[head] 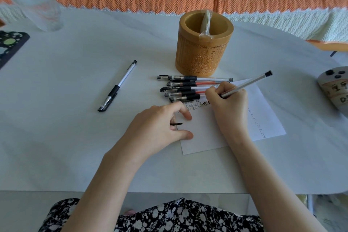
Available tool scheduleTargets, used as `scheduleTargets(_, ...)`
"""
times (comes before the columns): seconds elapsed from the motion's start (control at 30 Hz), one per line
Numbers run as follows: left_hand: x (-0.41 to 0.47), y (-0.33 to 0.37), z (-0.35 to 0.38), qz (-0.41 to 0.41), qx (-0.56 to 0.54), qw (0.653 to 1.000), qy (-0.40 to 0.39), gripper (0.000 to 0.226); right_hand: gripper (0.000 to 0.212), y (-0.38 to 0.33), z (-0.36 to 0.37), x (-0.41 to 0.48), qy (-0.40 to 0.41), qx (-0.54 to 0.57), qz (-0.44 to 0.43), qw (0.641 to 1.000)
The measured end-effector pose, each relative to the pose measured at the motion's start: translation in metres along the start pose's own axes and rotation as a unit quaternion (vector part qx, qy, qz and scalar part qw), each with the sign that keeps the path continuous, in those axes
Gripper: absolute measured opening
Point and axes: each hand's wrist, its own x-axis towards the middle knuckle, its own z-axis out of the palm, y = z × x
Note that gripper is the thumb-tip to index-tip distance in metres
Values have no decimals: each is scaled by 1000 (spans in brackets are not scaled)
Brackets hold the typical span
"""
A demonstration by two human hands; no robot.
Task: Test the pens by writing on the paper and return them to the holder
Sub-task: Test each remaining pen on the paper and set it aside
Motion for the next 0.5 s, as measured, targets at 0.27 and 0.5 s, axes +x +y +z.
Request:
scheduleTargets(0.27, -1, 0, 0, 1, 2, 1000, -3, 28, 40, 0, 0, -1, 1, -4, -6, 1000)
scheduleTargets(0.5, 0, 0, 0, 1, 1, 1000, -4, 28, 38, 1, 0, -1, 2, -10, -3, 1000)
